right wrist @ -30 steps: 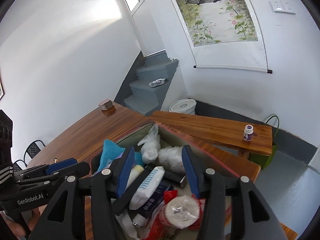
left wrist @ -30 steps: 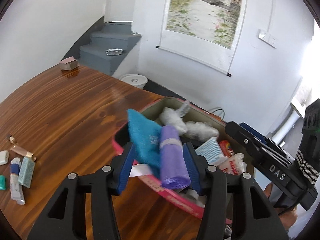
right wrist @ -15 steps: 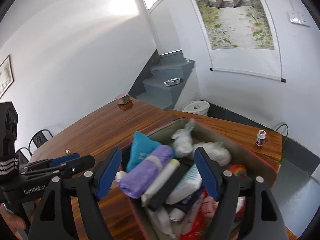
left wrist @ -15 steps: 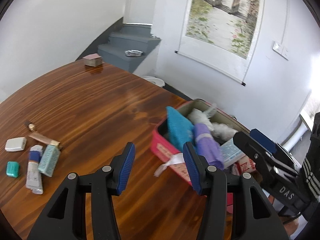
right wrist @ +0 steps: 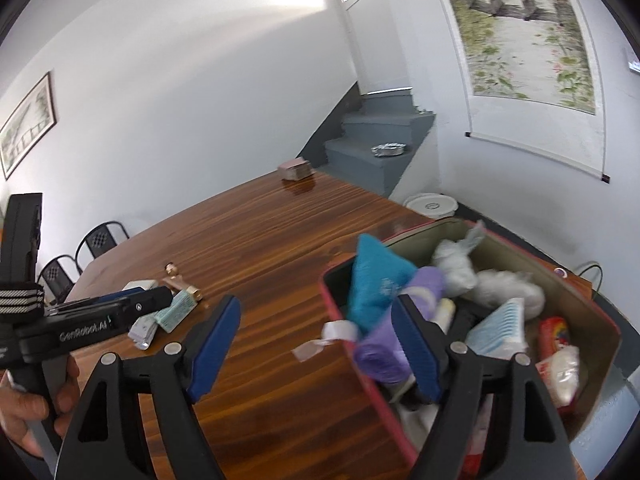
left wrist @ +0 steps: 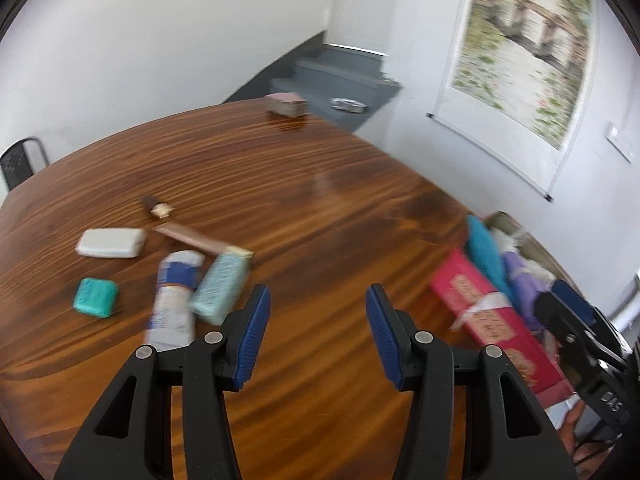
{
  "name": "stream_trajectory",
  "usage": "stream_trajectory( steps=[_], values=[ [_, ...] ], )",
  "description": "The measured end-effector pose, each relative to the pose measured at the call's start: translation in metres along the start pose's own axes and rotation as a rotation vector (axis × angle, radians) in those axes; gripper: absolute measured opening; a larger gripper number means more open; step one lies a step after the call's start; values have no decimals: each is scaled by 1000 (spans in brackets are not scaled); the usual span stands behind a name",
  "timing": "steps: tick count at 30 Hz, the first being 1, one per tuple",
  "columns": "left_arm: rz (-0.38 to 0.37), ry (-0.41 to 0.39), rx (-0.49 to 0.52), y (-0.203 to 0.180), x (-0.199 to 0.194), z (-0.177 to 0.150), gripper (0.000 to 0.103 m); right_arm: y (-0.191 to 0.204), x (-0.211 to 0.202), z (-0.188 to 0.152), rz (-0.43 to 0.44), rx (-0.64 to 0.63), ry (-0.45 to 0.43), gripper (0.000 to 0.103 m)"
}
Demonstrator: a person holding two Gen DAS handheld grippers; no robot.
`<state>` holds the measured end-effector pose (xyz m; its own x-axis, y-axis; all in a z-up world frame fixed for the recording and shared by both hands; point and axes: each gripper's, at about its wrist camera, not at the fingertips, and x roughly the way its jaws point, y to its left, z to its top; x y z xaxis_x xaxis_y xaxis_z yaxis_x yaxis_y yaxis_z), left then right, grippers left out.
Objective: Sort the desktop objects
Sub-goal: 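Carry the purple roll and black item over the red box and release both, then grasp the stack of blue-and-white medicine sachets with the left gripper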
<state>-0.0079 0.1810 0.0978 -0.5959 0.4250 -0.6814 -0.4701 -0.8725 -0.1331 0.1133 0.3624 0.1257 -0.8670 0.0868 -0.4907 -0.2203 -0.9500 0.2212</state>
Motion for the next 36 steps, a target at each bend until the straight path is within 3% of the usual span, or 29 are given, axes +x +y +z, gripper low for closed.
stream_trajectory(
  steps=[9, 13, 27, 36],
  values=[
    [140, 27, -124, 79, 17, -2, 53, 25, 14, -6, 38, -49, 39, 81],
    [157, 53, -158, 98, 28, -5, 53, 33, 20, -9, 51, -66, 54, 82],
    [153, 133, -117, 94, 58, -13, 53, 44, 38, -19, 80, -74, 110, 82],
    [141, 131, -106, 101, 57, -16, 54, 47, 44, -21, 89, -77, 124, 82]
  ],
)
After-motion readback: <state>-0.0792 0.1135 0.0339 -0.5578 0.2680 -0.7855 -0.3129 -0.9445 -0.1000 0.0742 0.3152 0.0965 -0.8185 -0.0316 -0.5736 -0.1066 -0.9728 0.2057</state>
